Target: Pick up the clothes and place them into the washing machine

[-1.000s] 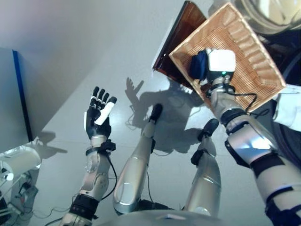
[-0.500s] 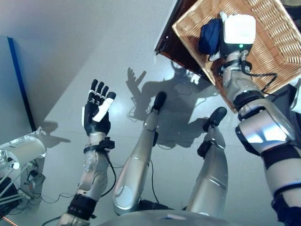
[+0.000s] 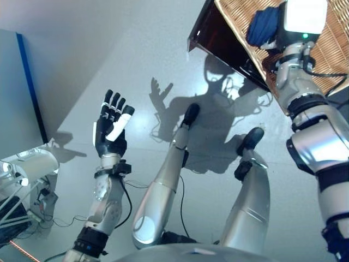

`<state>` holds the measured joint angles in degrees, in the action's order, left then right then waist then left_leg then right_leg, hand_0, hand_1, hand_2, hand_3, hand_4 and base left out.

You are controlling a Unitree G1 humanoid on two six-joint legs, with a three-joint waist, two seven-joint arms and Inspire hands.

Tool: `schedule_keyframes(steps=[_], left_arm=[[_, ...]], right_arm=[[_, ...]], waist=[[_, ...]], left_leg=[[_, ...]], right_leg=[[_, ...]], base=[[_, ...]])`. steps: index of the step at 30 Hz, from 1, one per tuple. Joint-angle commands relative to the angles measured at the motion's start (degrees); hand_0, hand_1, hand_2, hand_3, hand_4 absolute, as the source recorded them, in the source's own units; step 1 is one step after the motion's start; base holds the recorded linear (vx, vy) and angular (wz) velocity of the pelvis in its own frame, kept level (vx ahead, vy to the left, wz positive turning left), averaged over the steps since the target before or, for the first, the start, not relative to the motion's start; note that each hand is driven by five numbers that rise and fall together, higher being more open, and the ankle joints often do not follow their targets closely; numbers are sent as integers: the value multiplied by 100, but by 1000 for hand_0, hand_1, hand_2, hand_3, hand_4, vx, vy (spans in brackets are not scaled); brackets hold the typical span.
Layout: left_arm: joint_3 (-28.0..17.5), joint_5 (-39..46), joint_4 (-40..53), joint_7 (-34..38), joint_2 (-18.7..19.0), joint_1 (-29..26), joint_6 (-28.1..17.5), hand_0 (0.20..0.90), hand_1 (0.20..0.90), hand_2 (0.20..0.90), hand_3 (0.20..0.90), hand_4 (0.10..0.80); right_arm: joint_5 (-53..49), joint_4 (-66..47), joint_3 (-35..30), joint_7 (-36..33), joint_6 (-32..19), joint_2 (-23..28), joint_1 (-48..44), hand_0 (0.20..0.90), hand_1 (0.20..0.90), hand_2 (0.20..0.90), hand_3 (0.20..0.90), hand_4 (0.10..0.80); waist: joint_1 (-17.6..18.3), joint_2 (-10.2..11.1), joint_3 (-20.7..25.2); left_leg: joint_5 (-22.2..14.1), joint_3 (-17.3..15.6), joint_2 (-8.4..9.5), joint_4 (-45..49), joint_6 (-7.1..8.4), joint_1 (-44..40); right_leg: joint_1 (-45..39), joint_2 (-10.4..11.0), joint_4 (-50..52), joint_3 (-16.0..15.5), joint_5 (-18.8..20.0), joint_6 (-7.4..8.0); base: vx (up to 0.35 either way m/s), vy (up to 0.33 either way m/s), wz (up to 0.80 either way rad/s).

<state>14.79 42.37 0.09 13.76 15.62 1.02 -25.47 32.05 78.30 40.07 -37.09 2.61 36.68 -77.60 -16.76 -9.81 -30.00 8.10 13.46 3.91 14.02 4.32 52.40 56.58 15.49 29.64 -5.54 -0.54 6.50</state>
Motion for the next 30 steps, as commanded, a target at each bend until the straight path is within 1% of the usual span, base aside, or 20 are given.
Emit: schedule_keyframes(steps=[1,7,14,15,18,22,27,28,30], left_arm=[[-128,-160,510,23,56,59,-535,900,900,900,900,800],[-107,-123,460,12,49,76,-529,900,900,900,900,800],[-125,-98,328,69,-13,31,-525,900,900,900,900,800],[-122,-98,300,75,-20,12,-525,900,900,900,900,800],[-161,-70,167,113,-63,4,-529,900,900,900,900,800],[-199,-18,-14,129,-84,6,-519,900,900,900,900,800],[-272,95,-133,125,-100,43,-502,900,900,900,900,800],[-277,96,-134,125,-101,28,-501,900,900,900,900,800],[-299,185,-151,87,-97,93,-504,900,900,900,900,800]], right_arm=[[-142,-22,340,-49,271,714,148,200,200,200,200,300],[-209,-53,248,-121,220,677,194,200,200,200,200,300],[-624,-239,-71,-230,46,631,299,200,200,200,200,300],[-828,-306,-246,-271,-34,599,339,200,200,200,200,300],[-1146,-519,-504,-323,-183,472,494,200,200,200,200,300],[-1399,-701,-663,-306,-347,280,643,200,200,200,200,300],[-1887,-1001,-1034,-262,-571,25,879,200,200,200,200,300],[-1886,-1002,-1035,-261,-570,29,866,200,200,200,200,300],[-2251,-1268,-1272,-216,-754,-119,988,200,200,200,200,300]], waist=[[139,-487,21],[207,-454,21],[298,-379,21],[318,-371,21],[381,-312,21],[489,-215,21],[612,-102,21],[601,-106,21],[683,-37,21]], left_leg=[[508,-282,-59,-882,129,-178],[456,-341,-106,-885,140,-423],[406,-433,-160,-902,144,-727],[400,-441,-175,-905,146,-790],[378,-507,-222,-917,145,-954],[330,-592,-285,-951,149,-1248],[248,-688,-351,-945,153,-1578],[264,-690,-361,-944,154,-1555],[178,-737,-389,-902,147,-1738]], right_leg=[[-483,92,-498,3,-145,86],[-712,74,-542,12,-158,94],[-1018,47,-593,39,-174,101],[-1093,45,-620,42,-170,103],[-1261,20,-695,47,-155,103],[-1567,-28,-844,31,-126,107],[-1917,-95,-993,60,-94,115],[-1899,-108,-1012,62,-63,113],[-2086,-128,-1065,83,-81,121]], base=[[14,-13,-8],[9,-7,-6],[13,-8,-3],[26,-20,-7],[29,-23,-8],[30,-24,-16],[23,-21,-14],[11,-22,-14],[31,-34,-9]])
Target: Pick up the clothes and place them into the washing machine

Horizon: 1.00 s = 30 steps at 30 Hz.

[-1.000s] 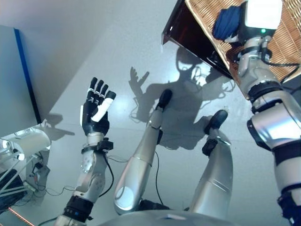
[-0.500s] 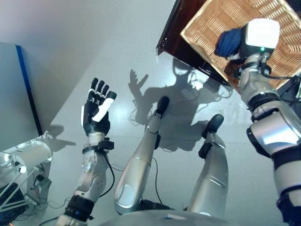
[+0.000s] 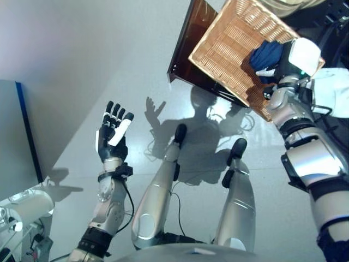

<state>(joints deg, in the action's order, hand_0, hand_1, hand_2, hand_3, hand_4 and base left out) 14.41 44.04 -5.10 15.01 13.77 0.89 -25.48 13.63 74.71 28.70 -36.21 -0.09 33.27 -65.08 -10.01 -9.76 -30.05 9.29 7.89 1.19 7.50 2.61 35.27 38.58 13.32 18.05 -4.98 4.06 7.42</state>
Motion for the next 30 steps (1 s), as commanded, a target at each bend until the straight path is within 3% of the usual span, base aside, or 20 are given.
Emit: schedule_keyframes(steps=[1,7,17,22,30], left_arm=[[-275,36,344,-32,92,118,-495,900,900,900,900,800],[-296,215,266,-55,67,180,-448,900,900,900,900,800],[-244,490,289,-213,35,362,-303,900,900,900,900,800],[-154,564,389,-276,28,429,-281,900,900,900,900,800],[196,584,566,-406,97,479,-211,900,900,900,900,800]], right_arm=[[-562,-1017,-224,-286,-547,196,-226,200,200,200,200,300],[-1960,-1541,-1075,-203,-1001,-31,152,200,200,200,200,300],[-4192,-1558,-2324,128,-1762,-238,590,200,200,200,200,300],[-4835,-1259,-2708,152,-1930,-117,538,200,200,200,200,300],[-5349,-567,-2902,157,-1968,564,81,200,200,200,200,300]], waist=[[34,-25,25],[145,12,25],[235,-179,25],[245,-300,26],[163,-543,25]], left_leg=[[38,-197,-131,-234,317,-72],[-11,-282,-172,-227,307,-285],[-56,-420,-187,-355,285,-634],[-85,-469,-171,-366,280,-650],[-59,-545,-155,-426,293,-501]], right_leg=[[-339,75,71,42,-541,29],[-555,28,-27,75,-527,14],[-796,6,-154,153,-537,15],[-755,8,-163,201,-553,22],[-464,54,-106,248,-572,48]], base=[[34,-30,-10],[19,-22,-13],[7,-6,-7],[2,12,-10],[1,-1,-2]])
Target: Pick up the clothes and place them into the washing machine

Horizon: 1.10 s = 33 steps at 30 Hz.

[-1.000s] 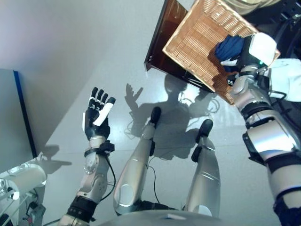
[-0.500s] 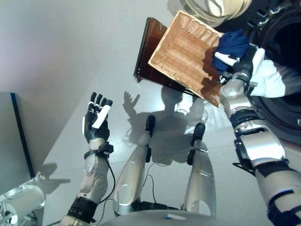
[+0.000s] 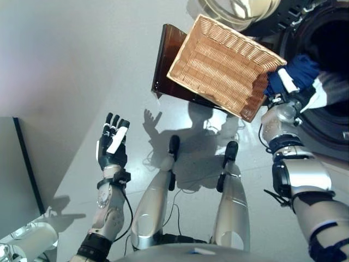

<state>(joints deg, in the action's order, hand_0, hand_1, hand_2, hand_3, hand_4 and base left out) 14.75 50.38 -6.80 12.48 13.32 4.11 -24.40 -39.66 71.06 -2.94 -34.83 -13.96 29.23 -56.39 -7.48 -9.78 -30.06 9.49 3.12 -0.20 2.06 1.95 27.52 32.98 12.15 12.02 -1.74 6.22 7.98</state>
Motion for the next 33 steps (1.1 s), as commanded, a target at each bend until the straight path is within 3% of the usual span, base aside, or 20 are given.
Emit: schedule_keyframes(steps=[1,15,33], left_arm=[[196,-52,756,-168,133,144,-317,900,900,900,900,800],[583,-145,1081,-246,203,32,-343,900,900,900,900,800],[801,-174,1182,-128,68,-190,-363,900,900,900,900,800]], right_arm=[[-50,-137,273,29,-564,1061,-840,200,200,200,200,300],[-362,429,798,119,-414,2566,-1957,200,200,200,200,300],[-1294,586,1525,50,-593,3483,-3456,200,200,200,200,300]], waist=[[-108,-571,27],[-324,-1026,27],[-480,-1373,27]], left_leg=[[-71,-70,-17,105,361,295],[71,-67,78,-53,434,750],[141,-145,273,-179,494,1310]], right_leg=[[136,180,505,-74,-791,-2],[980,316,1065,88,-1019,17],[2122,458,1889,528,-1399,35]], base=[[5,-4,-10],[26,-12,6],[29,-26,9]])
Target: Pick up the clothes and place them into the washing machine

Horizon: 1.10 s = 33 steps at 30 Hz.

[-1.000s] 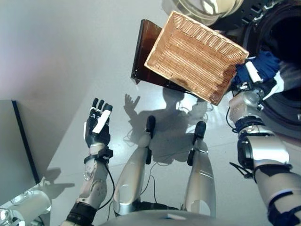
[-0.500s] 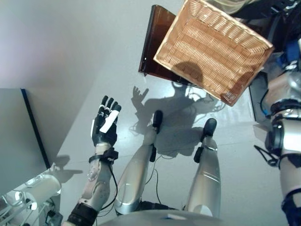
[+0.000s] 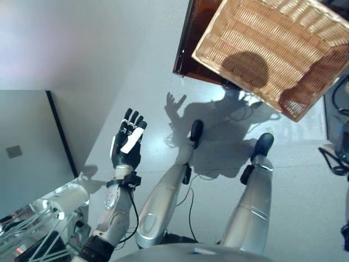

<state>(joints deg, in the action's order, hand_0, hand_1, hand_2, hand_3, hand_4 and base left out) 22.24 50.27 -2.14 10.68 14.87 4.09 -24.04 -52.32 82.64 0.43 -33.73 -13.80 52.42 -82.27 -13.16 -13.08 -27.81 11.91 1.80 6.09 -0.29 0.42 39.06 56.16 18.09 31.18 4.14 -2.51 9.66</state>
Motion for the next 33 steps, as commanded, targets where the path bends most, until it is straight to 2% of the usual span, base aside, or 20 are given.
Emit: schedule_keyframes(steps=[1,18,31,32,33], left_arm=[[84,-154,709,62,-98,-211,-391,900,900,900,900,800],[2,-76,930,145,-102,-226,-428,900,900,900,900,800],[-76,-11,1081,88,55,-31,-408,900,900,900,900,800],[-80,-4,1097,88,52,-17,-416,900,900,900,900,800],[-73,-2,1097,90,58,10,-423,900,900,900,900,800]], right_arm=[[-103,-573,1237,-92,-644,1248,-980,200,200,200,200,300],[-539,-662,1522,-390,-954,1800,-1491,200,200,200,200,300],[-479,-442,1638,-436,-796,1841,-1525,200,200,200,200,300],[-438,-399,1684,-442,-755,1846,-1563,340,340,340,340,400],[-366,-327,1725,-444,-665,1847,-1578,900,900,900,900,800]], waist=[[95,-1066,-198],[439,-1053,-198],[544,-990,-198],[542,-987,-198],[546,-984,-198]], left_leg=[[-83,-11,-337,-17,652,155],[-157,-198,-266,-81,625,135],[-254,-367,-342,49,626,194],[-252,-379,-349,51,624,206],[-255,-390,-347,52,626,205]], right_leg=[[-116,-149,32,-17,-553,-132],[58,-269,34,239,-559,-152],[123,-419,-76,367,-482,-206],[147,-437,-74,385,-469,-213],[158,-437,-57,387,-478,-221]], base=[[40,-34,6],[26,-6,-2],[-12,-8,-10],[-8,-6,-11],[-31,-6,-9]])
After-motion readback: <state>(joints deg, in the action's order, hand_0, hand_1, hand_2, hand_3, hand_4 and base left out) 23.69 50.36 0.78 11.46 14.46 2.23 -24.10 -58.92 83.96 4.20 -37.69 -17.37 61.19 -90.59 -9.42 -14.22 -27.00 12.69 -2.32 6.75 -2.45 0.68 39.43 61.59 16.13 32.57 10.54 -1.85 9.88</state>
